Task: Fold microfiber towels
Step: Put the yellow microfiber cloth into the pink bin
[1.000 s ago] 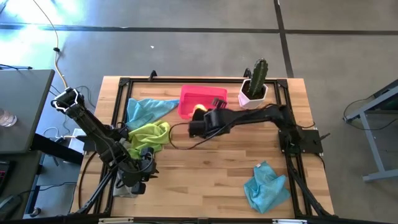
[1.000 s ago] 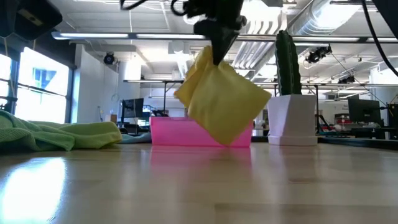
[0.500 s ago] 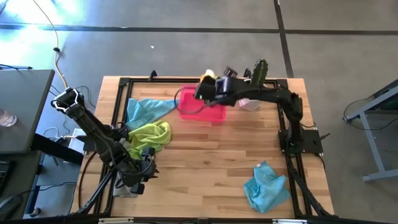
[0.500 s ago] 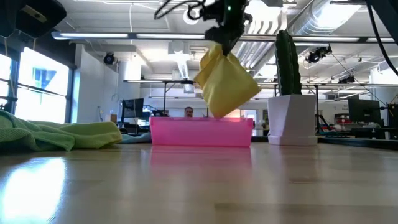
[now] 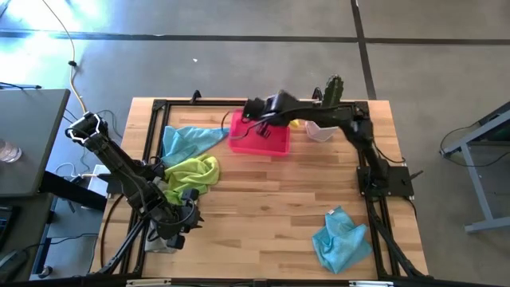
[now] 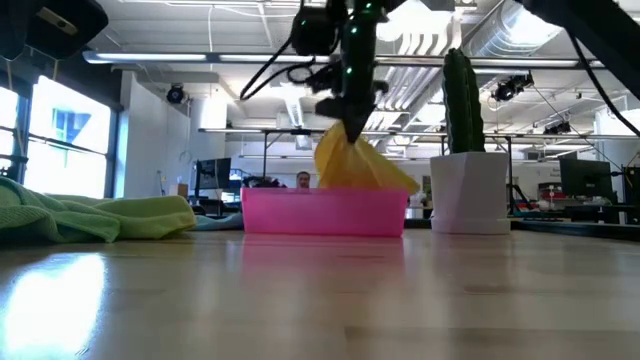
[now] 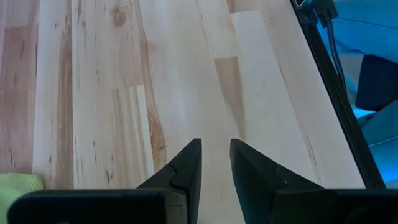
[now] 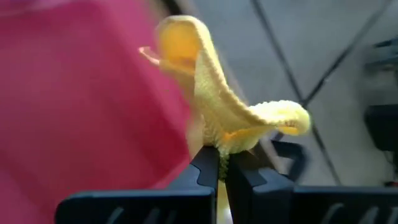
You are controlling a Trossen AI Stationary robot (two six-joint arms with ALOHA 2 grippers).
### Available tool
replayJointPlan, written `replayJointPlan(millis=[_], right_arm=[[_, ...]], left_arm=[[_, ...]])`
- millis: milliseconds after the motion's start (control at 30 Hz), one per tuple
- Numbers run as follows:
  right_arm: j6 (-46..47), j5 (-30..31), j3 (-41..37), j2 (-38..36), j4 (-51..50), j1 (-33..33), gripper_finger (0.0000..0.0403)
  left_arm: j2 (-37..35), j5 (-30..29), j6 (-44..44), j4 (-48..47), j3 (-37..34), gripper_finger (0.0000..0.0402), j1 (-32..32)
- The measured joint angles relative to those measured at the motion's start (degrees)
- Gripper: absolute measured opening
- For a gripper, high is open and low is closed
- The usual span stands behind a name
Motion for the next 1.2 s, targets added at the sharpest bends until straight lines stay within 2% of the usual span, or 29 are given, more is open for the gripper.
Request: replayJointPlan(millis=[67,433,600,700,1000,1100,1200], right_arm=[[0.0,-2.3,0.0,2.3,1.0,1.1,0.0000],[1.1,-5.6,0.0,7.8,8.6,6.4,0.0000],[2.8,-6.3,0.0,10.7,12.3,6.7,0.0000],[3.8,-9.6,0.0,12.0,14.4,6.7,0.0000],[3.2,-13.7,0.0,12.2,17.9,6.6,0.0002],[2.2,-14.3,0.0,12.1,17.9,6.6,0.0023],[1.4,-14.5,0.0,12.1,18.0,6.6,0.0065]], left_arm=[[0.0,0.0,0.0,-0.1,0.0,0.0076,0.0],[0.0,0.0,0.0,-1.7,0.0,0.0076,0.0],[0.0,0.0,0.0,-1.7,0.0,0.0076,0.0],[0.0,0.3,0.0,-1.7,0.0,0.0076,0.0],[0.0,1.1,0.0,-1.8,0.0,0.0076,0.0],[0.0,1.1,0.0,-1.9,0.0,0.0076,0.0],[0.0,1.1,0.0,-2.4,0.0,0.0076,0.0]])
